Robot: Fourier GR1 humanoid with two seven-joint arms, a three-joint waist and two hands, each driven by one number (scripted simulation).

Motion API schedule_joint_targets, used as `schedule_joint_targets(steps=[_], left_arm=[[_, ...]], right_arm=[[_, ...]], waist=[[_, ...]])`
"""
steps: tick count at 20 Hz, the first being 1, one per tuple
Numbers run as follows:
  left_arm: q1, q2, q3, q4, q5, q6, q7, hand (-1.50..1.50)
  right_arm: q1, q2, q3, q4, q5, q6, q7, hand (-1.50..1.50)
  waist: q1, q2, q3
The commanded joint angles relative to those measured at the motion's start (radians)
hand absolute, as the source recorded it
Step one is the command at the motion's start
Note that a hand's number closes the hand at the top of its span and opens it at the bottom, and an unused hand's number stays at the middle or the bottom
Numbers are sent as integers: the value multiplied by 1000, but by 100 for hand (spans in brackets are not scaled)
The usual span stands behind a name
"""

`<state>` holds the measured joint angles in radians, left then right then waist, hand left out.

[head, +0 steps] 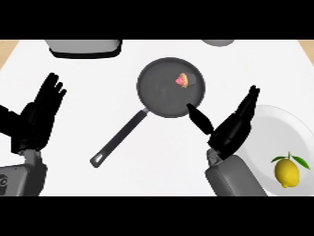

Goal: Pick the cupcake from the plate and place it in the pan

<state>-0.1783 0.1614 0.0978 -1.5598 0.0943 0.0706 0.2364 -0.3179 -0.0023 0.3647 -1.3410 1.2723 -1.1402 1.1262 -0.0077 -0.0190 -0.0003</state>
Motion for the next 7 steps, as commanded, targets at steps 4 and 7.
schedule_joint_targets(steps=[4, 7], left_arm=[[2, 26, 26, -42, 21, -6, 37, 0], [47, 12, 0, -42, -7, -9, -1, 0]], right_arm=[[291, 2, 185, -261, 202, -99, 180, -150], [355, 2, 212, -255, 287, -136, 231, -150]], waist=[[-13, 3, -1], [-3, 10, 0]])
